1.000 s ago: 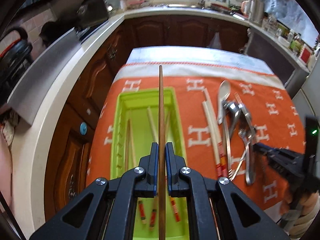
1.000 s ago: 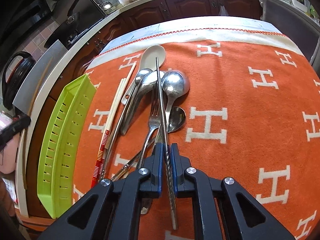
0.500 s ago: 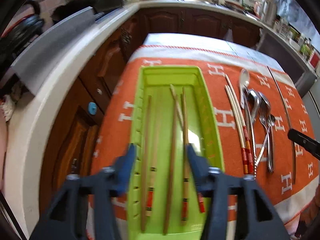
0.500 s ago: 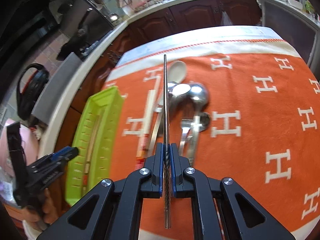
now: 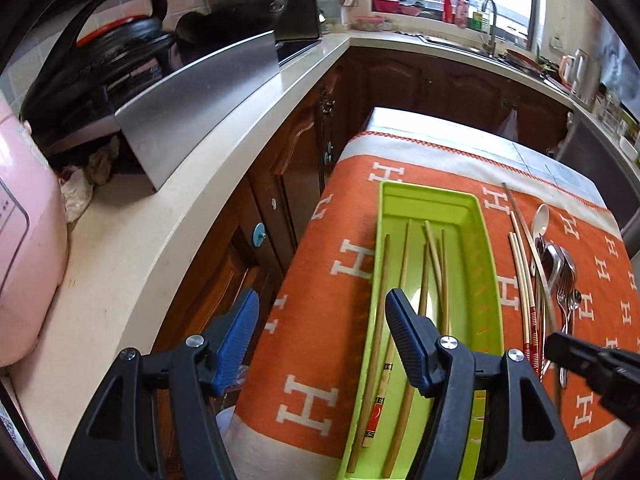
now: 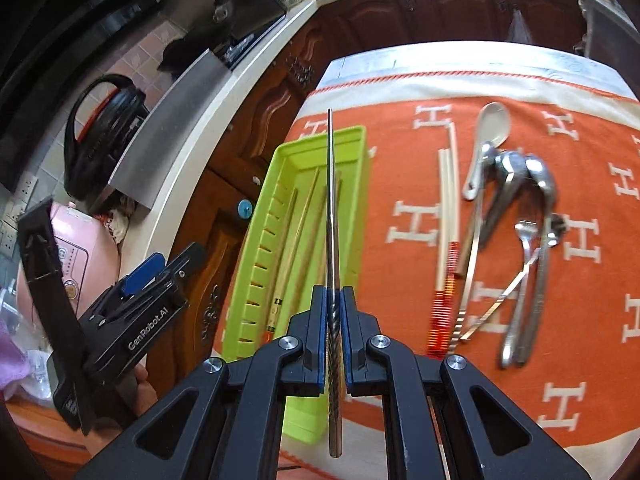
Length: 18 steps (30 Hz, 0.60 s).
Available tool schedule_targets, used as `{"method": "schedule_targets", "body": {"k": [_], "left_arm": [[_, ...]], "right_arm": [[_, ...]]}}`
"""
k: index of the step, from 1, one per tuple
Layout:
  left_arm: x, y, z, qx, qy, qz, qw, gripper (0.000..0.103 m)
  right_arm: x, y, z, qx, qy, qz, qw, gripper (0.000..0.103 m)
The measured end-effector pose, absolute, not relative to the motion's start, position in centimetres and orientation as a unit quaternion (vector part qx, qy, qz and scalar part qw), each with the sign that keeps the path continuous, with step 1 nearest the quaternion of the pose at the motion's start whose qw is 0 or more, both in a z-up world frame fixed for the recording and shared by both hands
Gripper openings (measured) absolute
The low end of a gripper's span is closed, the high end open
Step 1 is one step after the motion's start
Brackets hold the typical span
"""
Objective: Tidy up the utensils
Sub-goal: 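Lower both held utensils into the green tray and open both tools, then move both open tools back over the remaining utensils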
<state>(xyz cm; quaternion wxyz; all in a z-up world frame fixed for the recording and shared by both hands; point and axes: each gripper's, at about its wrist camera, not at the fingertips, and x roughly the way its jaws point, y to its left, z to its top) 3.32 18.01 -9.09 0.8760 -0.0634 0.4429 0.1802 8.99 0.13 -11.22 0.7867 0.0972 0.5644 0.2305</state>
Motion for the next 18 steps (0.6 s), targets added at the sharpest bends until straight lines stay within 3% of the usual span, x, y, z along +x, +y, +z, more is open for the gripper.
{"method": "schedule_targets", "body": {"k": [8,12,18], "left_arm": [[3.4,19.3,-10.1,-0.080,0.455,0.188,0.867,0.064],[3.4,19.0,-10.3,-0.081,0.460,0.184,0.865,0.064],[3.7,18.4,-11.1,-0.079,0.472,0.176,0.860,0.064]], "right_arm": [[10.0,3.8,-13.8,0.086,0.602,0.218,0.763,0.007],[10.2,4.1,-15.0,0.081,0.613,0.218,0.755,0.022],[9.8,3.2,-14.9,0.073,0.600,0.220,0.766,0.023]]}}
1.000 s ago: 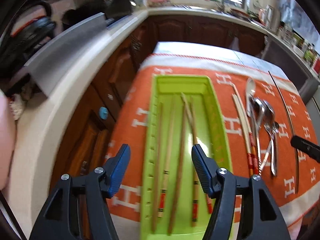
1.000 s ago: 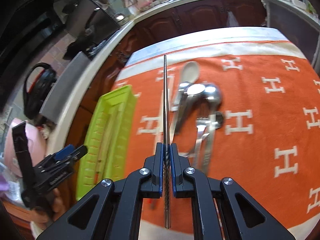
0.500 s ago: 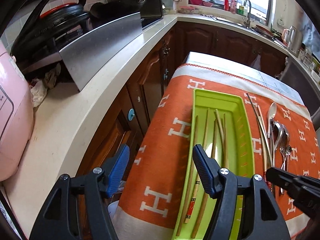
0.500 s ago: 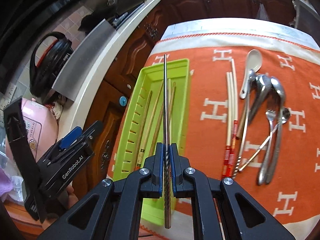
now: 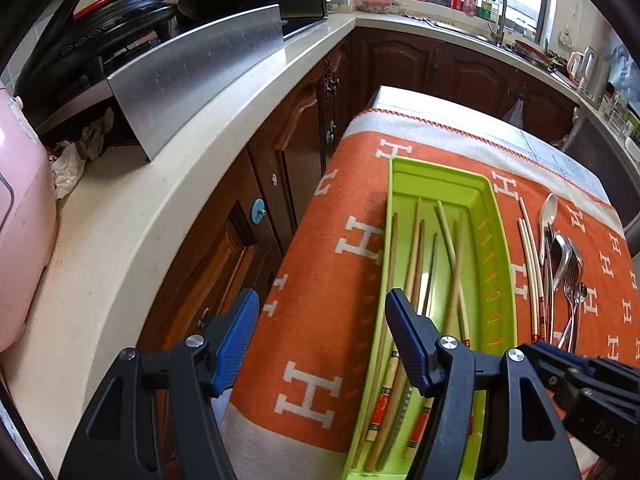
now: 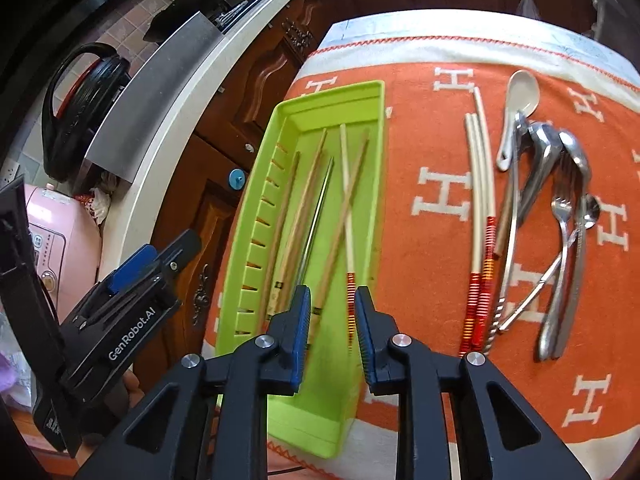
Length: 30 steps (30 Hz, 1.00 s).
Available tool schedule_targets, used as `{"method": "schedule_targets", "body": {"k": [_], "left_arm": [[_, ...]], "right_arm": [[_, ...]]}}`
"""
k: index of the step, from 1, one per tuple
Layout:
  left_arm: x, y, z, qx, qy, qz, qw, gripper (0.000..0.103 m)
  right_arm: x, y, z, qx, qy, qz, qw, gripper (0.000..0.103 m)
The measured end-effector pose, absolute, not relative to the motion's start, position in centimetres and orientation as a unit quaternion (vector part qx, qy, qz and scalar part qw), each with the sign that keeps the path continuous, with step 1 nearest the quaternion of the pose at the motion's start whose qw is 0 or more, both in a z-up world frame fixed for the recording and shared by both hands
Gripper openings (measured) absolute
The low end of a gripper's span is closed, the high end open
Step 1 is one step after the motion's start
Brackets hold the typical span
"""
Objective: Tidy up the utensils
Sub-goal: 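Move both open tools back over the remaining utensils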
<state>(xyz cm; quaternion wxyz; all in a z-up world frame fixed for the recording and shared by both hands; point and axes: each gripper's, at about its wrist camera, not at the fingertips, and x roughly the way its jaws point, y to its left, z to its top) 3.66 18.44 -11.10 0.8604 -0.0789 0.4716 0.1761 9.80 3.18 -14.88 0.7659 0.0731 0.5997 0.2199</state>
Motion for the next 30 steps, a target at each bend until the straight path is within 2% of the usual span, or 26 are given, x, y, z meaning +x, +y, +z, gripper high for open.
{"method": "schedule_targets", "body": {"k": [11,30], "left_arm": [[3.4,16.5,-10.5,-0.074,0.475,0.152,0.864,0.064],[3.3,9.7,-8.3,-0.068,0.476,0.067,0.874,0.065]], "right_arm": [[8.6,-0.6,-12.0,0.056,0.560,0.204,0.801,0.023],[6.4,-10.8,-7.5,0.090,0.504,0.157,0.844,0.023]]}}
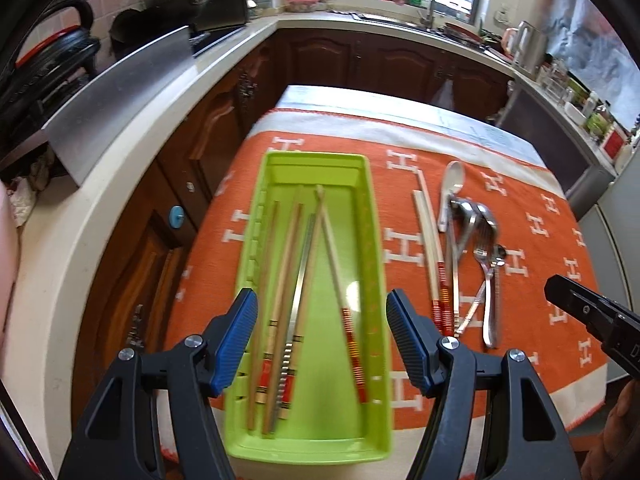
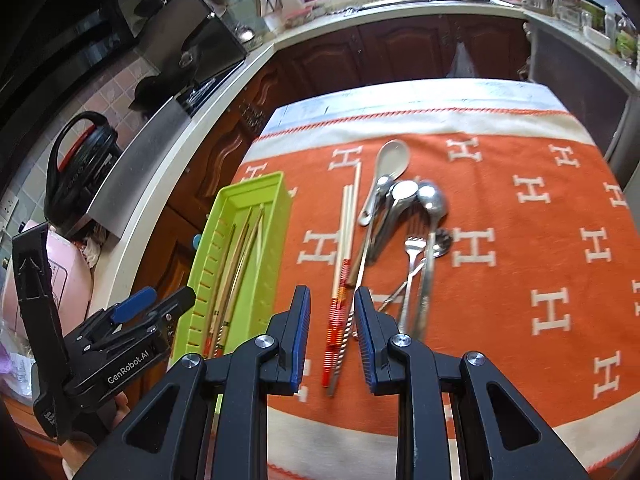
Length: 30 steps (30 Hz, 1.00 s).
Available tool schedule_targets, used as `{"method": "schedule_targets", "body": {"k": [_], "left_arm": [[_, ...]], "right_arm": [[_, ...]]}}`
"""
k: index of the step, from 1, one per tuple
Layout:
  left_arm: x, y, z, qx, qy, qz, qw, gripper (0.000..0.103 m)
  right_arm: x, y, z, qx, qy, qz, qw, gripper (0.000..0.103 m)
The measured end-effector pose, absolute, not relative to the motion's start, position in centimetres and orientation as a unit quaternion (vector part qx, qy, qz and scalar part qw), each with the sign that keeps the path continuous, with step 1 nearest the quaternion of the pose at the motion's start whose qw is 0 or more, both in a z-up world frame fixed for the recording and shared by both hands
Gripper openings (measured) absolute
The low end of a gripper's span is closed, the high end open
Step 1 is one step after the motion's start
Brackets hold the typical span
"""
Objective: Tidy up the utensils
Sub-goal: 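Move both open tools back over the remaining utensils, then close the left tool on a red-banded white chopstick and lift it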
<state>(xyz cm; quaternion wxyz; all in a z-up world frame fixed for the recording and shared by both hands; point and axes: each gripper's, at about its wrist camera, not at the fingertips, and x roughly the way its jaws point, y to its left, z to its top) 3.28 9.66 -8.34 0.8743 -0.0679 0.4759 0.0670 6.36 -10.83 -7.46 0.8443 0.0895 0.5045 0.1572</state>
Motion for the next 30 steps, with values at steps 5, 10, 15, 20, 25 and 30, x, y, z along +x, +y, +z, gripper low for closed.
{"method": "schedule_targets", "body": {"k": [5,10,15,20,25,30], "left_arm": [[4.2,7.8,-8.5,-0.068,0.486,0.046,0.870,0.074],[5.4,5.7,-9.2,-0.060,0.493,0.025,0.868,0.074],[6.9,3.4,-10.1,-0.039,0.495,0.002,0.868,0.074],[8.6,1.4,-11.8,-0.021,0.506,-0.012,0.862,0.059],[10.8,0.9,-13.7,-0.030,0.530,-0.020,0.847,0.048],[12.6,0.8,-15.1,-0.042,0.546,-0.023,0.836,0.044]], "right_arm": [[6.0,-13.1,-6.8,0.102,0.494,0.149,0.850,0.023],[6.0,-14.7,-7.3,0.109,0.492,0.142,0.852,0.023],[6.5,-16.4,-8.6,0.121,0.498,0.138,0.848,0.023],[7.2,-17.4,-10.0,0.128,0.503,0.135,0.844,0.023],[7.8,-18.3,-11.3,0.135,0.506,0.133,0.841,0.023],[8.3,-18.8,-12.5,0.143,0.514,0.130,0.836,0.023]]}}
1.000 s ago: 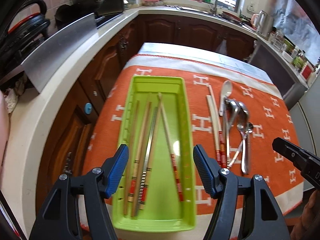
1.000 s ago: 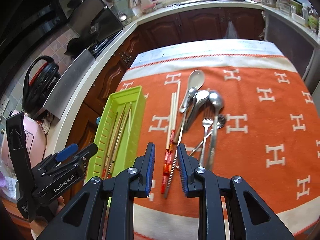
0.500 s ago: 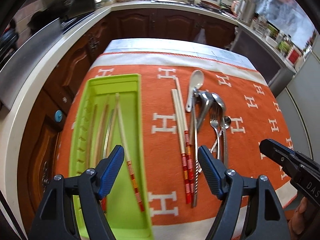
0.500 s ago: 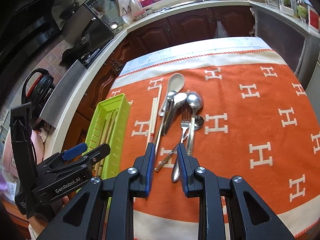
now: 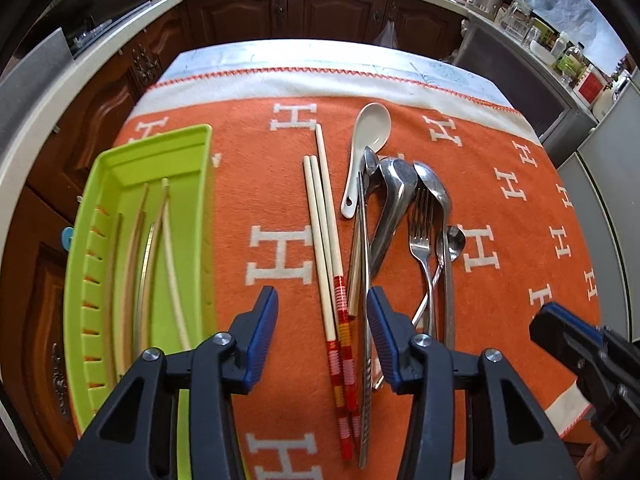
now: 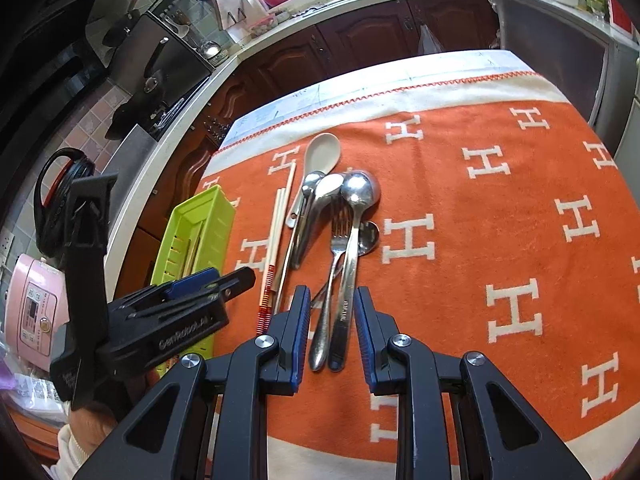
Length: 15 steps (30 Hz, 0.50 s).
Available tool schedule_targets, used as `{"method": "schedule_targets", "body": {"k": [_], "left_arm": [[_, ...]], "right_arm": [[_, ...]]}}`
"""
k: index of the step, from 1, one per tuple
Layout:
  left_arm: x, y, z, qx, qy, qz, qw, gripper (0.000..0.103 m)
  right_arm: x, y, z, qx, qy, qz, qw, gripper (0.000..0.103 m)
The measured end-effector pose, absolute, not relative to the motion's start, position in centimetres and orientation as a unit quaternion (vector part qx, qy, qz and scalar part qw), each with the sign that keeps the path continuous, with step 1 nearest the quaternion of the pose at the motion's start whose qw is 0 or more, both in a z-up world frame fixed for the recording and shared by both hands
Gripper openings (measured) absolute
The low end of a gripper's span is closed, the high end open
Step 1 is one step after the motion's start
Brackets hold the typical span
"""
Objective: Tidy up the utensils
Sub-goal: 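Close the left tool on a red-banded white chopstick and lift it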
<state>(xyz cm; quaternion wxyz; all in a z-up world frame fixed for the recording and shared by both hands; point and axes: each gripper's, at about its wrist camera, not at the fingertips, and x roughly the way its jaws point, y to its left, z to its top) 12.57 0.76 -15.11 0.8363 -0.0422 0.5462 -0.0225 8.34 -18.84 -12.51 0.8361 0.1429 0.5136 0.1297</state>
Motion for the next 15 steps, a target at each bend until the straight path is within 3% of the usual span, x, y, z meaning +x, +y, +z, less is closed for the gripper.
{"method": "schedule_targets", "body": {"k": [10,12,14,15], "left_arm": [[14.7,0.6,-17.6,-0.043,0.576,-0.004,0.816,0.042],[14.8,0.6,-17.7,-0.042,0.575,-0.004,0.817,0.032],[15.0,0.9,-17.8,-0.051,0.580,-0.007,0.813,0.006],[15.1,1.0,-17.9,-0.052,0.582,-0.005,0.811,0.006]], "right_arm": [[9.5,-19.4,-14.2,0.150,0.522,0.133,0.829,0.023],[9.7,-19.5,-14.4,0.152,0.523,0.134,0.828,0.023],[9.8,-19.6,-14.5,0.154,0.523,0.136,0.827,0.023],[9.9,-19.6,-14.6,0.154,0.523,0.135,0.827,0.023]]}}
